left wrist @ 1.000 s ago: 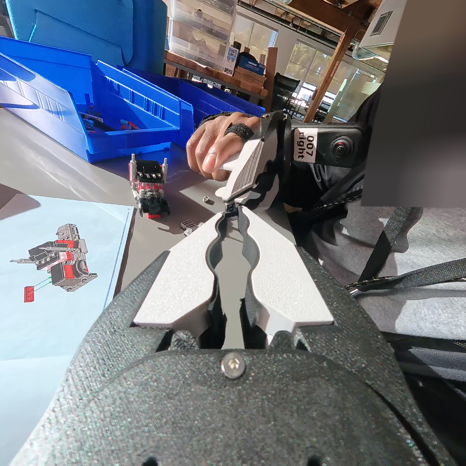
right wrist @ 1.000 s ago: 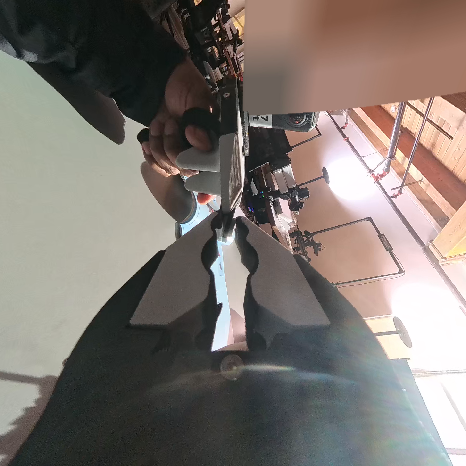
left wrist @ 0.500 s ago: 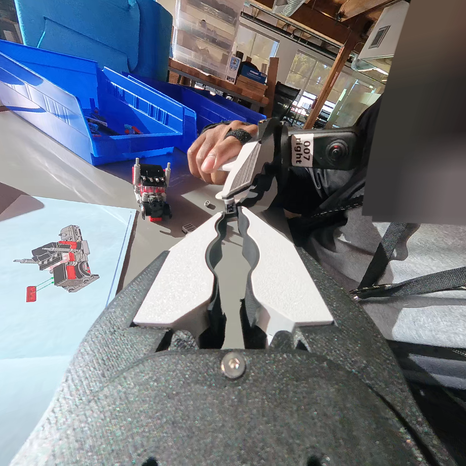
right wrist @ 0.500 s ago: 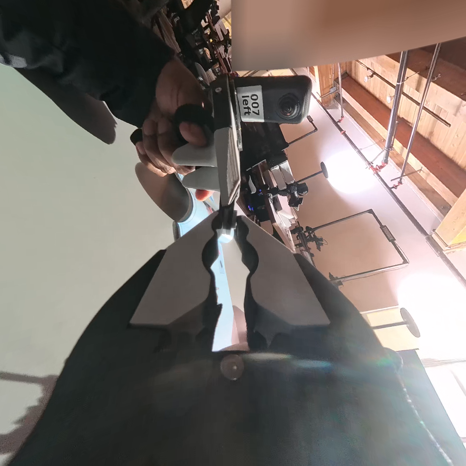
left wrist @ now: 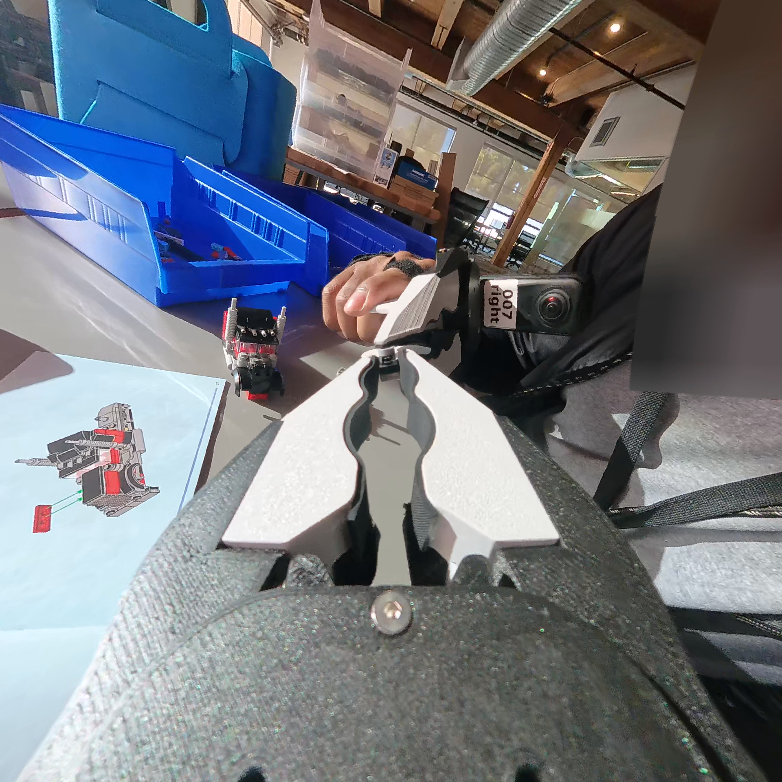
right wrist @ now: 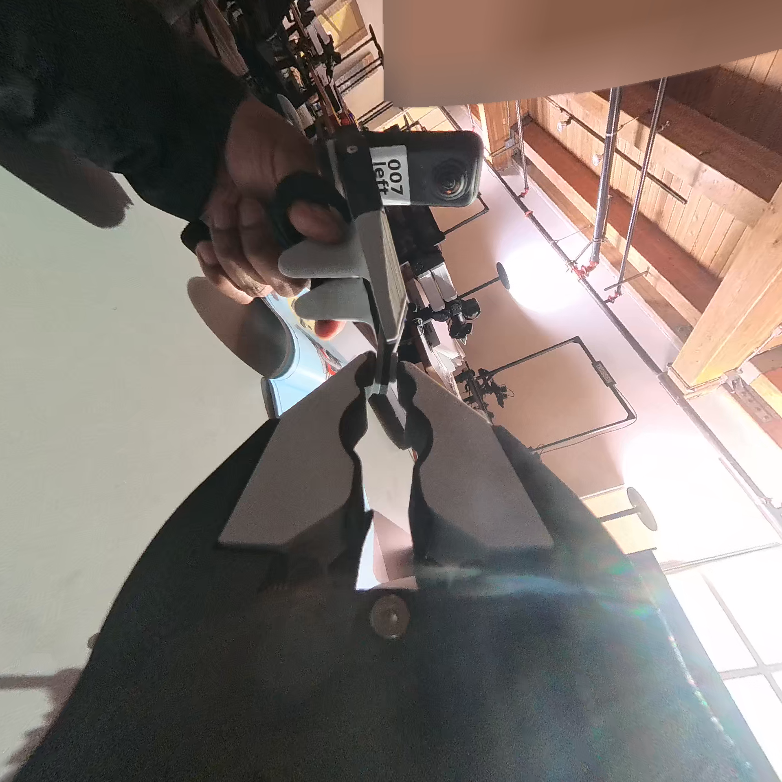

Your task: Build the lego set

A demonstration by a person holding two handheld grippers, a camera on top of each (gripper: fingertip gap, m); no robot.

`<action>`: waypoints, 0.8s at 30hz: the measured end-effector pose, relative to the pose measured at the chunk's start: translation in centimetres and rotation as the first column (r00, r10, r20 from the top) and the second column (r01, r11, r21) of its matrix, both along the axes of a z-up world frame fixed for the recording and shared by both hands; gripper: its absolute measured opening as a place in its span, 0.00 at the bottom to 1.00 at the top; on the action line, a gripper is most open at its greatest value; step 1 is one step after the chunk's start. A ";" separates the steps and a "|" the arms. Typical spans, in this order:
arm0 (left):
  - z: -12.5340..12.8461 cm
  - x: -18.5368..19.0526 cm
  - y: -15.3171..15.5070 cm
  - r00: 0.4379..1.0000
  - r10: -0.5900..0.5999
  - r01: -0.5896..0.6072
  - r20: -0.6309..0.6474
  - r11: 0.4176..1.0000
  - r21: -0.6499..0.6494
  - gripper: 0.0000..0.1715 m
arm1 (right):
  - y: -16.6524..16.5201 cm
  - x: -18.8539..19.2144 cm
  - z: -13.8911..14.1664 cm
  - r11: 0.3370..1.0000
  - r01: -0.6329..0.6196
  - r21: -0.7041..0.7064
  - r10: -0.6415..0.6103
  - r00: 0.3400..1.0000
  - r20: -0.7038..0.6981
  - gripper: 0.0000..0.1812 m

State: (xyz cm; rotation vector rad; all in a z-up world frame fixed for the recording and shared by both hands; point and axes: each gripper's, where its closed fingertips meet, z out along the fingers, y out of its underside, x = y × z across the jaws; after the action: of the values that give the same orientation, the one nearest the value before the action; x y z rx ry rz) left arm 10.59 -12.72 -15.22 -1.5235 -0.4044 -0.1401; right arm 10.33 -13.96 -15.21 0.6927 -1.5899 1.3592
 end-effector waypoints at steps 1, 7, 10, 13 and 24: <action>0.0 0.0 0.0 1.000 -0.002 0.002 -0.002 1.000 -0.001 0.05 | 0.0 0.0 0.0 1.000 -0.001 -0.002 0.001 1.000 -0.003 0.08; -0.1 -0.3 -0.4 1.000 0.018 -0.019 -0.006 1.000 -0.006 0.05 | 1.2 -0.7 -0.5 1.000 0.019 0.008 -0.019 1.000 0.024 0.16; -0.6 -0.7 -0.8 0.999 0.049 -0.049 0.005 0.998 -0.030 0.05 | 3.9 -1.7 -0.4 0.996 0.087 -0.008 -0.086 0.992 0.095 0.16; -0.9 -0.9 -0.8 0.998 0.055 -0.055 0.009 0.997 -0.051 0.05 | 7.7 -2.8 -1.0 0.980 0.197 -0.024 -0.186 0.954 0.233 0.16; -2.4 -0.8 0.0 0.999 0.036 -0.032 0.034 0.992 -0.121 0.05 | 17.8 -5.0 -9.2 0.864 0.335 0.375 -0.502 0.598 0.625 0.15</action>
State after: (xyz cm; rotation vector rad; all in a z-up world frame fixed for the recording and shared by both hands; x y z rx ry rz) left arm 9.78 -12.67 -17.62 -1.6340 -0.4749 -0.1186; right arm 5.34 3.87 -24.44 -0.1719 -2.3625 1.1343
